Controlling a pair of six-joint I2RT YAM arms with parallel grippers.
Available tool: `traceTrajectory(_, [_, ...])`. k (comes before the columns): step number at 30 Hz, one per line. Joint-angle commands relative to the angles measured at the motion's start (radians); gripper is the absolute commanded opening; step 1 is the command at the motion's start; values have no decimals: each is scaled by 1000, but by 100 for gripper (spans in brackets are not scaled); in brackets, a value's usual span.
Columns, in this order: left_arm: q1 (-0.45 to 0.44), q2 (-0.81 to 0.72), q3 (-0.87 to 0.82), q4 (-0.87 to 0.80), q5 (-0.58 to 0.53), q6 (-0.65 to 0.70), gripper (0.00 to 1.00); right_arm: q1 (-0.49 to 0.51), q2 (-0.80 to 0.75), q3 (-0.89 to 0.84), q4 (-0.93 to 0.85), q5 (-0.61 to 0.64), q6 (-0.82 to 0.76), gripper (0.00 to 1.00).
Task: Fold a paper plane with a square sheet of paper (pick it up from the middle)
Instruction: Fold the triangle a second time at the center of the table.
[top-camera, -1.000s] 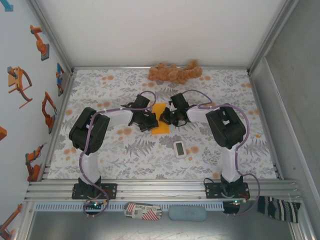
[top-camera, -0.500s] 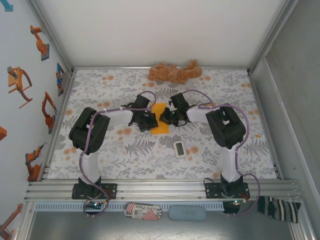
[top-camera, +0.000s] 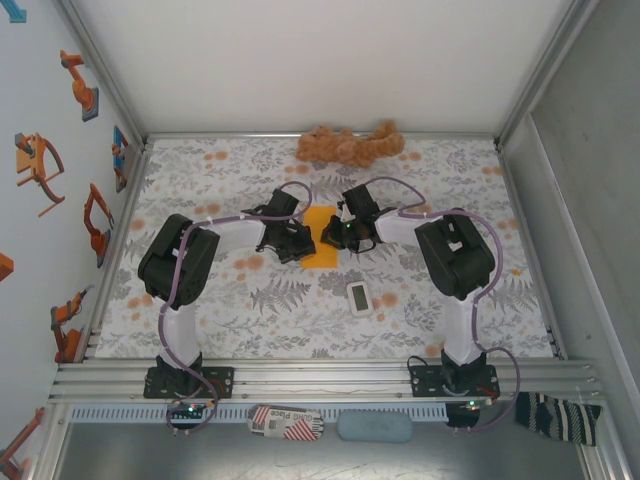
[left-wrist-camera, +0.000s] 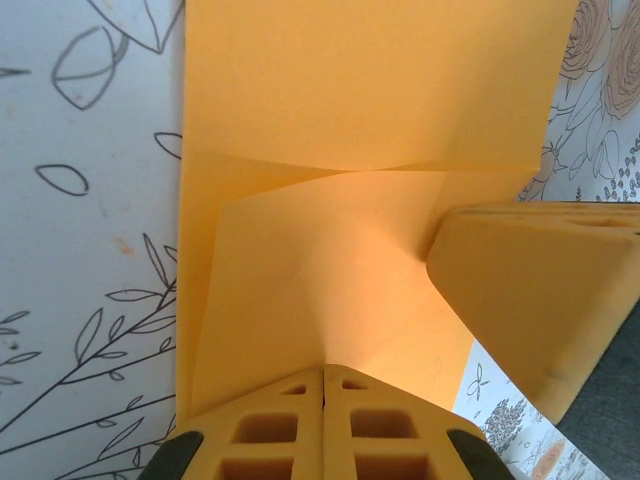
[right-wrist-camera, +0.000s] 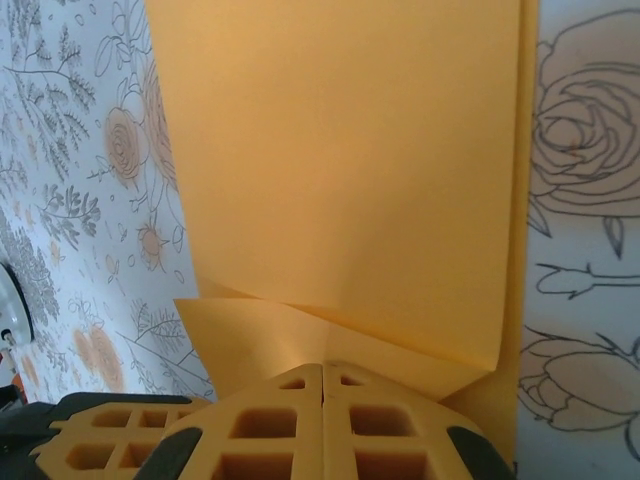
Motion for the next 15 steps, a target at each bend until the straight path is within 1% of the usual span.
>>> traceTrajectory(1, [7, 25, -17, -46, -18, 23, 0, -2, -17, -6, -15, -35, -22, 0])
traceTrajectory(7, [7, 29, -14, -45, -12, 24, 0, 3, -16, -24, 19, -63, -9, 0])
traceTrajectory(15, [7, 18, -9, -45, -12, 22, 0, 13, 29, 11, -29, -50, -15, 0])
